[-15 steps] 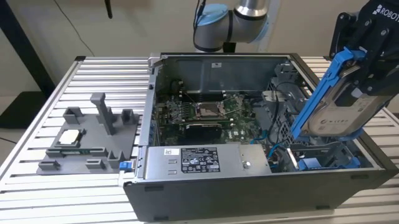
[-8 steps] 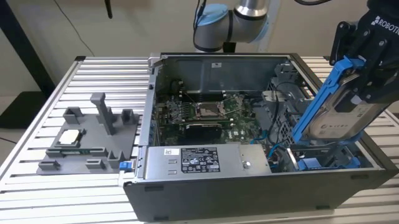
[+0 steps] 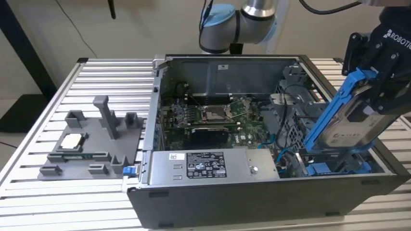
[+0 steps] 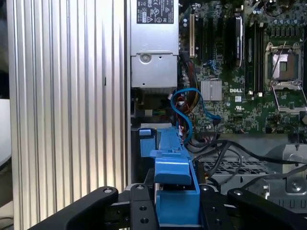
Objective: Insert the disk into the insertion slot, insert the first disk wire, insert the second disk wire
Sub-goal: 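Insert the disk into the insertion slot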
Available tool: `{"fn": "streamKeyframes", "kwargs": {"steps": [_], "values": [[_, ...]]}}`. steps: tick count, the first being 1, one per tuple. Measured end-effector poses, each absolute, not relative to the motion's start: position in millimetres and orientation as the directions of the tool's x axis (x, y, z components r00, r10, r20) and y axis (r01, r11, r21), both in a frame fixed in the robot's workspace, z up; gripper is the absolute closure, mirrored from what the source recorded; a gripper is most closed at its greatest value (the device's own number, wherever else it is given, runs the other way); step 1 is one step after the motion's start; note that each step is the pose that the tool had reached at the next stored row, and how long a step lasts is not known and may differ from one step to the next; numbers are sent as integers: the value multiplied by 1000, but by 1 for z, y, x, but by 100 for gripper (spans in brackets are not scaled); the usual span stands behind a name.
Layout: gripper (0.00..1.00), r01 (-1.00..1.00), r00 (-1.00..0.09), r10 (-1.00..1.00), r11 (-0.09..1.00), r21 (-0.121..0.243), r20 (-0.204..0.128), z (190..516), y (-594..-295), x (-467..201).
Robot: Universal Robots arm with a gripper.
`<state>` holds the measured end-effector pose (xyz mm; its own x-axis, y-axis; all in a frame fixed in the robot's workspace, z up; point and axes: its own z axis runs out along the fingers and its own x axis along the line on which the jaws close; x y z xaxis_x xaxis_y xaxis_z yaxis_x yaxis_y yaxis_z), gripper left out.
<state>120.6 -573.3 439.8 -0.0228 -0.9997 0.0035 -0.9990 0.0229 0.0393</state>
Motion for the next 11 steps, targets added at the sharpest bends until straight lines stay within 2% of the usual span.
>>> {"fn": "streamKeyframes", "kwargs": {"steps": [11], "values": [[67, -999, 8, -1000, -8, 39, 3, 423, -573, 121]]}}
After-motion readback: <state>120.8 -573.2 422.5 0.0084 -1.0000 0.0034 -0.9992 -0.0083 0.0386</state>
